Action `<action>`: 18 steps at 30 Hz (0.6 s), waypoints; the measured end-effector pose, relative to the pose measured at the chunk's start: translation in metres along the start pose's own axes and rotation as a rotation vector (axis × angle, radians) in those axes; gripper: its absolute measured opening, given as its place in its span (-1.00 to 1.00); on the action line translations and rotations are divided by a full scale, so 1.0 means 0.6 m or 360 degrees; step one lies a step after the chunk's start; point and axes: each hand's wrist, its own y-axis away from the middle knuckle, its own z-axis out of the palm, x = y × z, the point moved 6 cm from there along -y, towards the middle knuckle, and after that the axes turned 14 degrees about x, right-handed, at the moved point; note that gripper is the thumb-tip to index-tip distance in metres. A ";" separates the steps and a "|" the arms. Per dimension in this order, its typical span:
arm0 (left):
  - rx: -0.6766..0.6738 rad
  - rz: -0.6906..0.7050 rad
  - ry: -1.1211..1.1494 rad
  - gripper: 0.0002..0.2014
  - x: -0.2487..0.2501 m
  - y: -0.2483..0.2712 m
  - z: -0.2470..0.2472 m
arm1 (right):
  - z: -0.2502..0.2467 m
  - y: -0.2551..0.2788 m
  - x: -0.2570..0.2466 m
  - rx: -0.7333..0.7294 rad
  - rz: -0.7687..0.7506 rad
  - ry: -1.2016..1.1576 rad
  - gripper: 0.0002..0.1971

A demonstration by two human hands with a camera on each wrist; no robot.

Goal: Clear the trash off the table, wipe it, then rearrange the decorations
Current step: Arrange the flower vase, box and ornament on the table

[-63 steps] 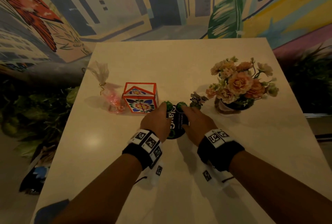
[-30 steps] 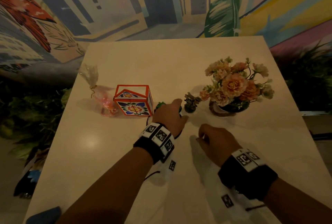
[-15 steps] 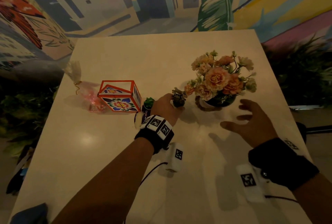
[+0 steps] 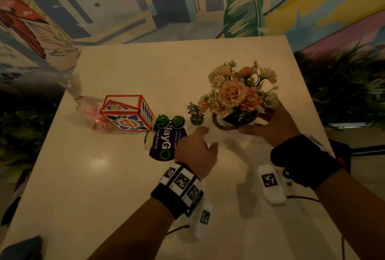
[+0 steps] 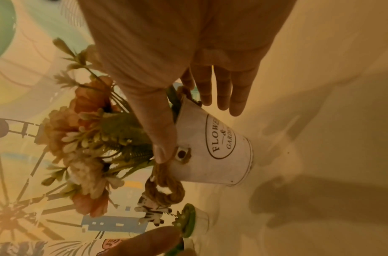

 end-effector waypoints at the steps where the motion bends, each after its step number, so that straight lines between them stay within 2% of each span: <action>1: -0.0076 -0.0008 0.0038 -0.51 0.008 0.002 0.014 | 0.001 -0.003 -0.003 -0.0026 -0.0020 -0.0009 -0.11; 3: -0.0227 -0.0052 0.0177 -0.45 0.023 -0.001 0.040 | 0.006 -0.010 -0.006 -0.0097 -0.0056 -0.0019 -0.12; 6: -0.0341 -0.0095 0.0378 -0.43 0.041 -0.003 0.062 | 0.012 -0.013 -0.008 -0.0130 -0.0086 0.0003 -0.16; 10: -0.0317 -0.0228 0.0491 -0.46 0.035 -0.010 0.066 | 0.019 -0.008 -0.013 -0.0087 -0.0193 0.0055 -0.17; 18: -0.0337 -0.0269 0.0481 -0.50 0.025 -0.023 0.067 | 0.022 -0.001 -0.002 -0.0080 -0.0116 0.0079 -0.06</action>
